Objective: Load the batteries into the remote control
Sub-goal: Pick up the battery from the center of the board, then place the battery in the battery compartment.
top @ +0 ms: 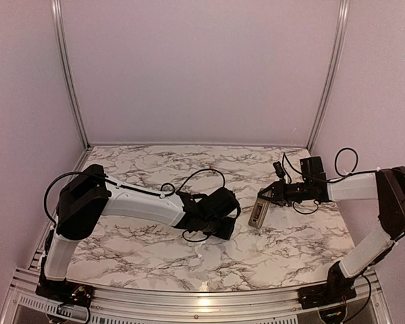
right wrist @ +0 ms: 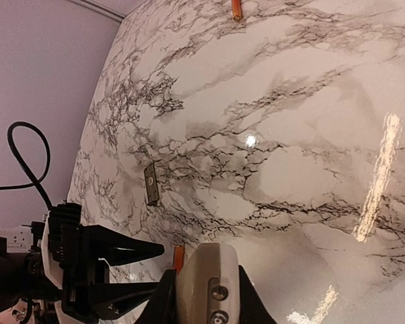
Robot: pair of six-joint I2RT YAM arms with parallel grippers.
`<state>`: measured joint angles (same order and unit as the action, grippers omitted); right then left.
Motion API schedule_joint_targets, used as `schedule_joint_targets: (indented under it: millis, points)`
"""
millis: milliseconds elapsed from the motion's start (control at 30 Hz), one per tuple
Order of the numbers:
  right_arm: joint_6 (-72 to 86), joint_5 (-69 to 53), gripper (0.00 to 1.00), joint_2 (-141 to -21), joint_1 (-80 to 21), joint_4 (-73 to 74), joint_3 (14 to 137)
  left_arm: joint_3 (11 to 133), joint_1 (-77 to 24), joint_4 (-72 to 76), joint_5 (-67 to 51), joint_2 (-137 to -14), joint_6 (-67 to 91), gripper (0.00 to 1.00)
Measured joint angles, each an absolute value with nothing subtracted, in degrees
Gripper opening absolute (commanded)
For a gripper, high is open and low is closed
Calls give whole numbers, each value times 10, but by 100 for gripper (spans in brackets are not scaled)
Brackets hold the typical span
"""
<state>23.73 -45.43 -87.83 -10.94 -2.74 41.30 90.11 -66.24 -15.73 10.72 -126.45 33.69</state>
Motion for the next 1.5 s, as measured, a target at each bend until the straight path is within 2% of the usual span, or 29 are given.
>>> schedule_joint_targets:
  millis: [233,400,700,833,933,1100,1233,1500]
  points:
    - [237,-458,0,-878,-109,-28,413,938,-667,-190,140,-1296,343,37]
    - [238,-460,0,-878,-109,-29,411,956,-673,-233,163,-1301,343,22]
    - [240,-471,0,-878,-109,-31,404,964,-675,-273,181,-1302,319,0]
    - [244,-484,0,-878,-109,-45,397,959,-674,-267,179,-1299,305,0]
    - [255,-496,0,-877,-110,-62,387,911,-673,-242,166,-1267,289,0]
    - [275,-510,0,-872,-126,-93,376,803,-672,-190,136,-1144,261,0]
    - [312,-515,0,-871,-164,-141,365,779,-671,-136,99,-1053,253,0]
    - [422,-510,0,-876,-236,-231,350,763,-671,-102,43,-1029,289,0]
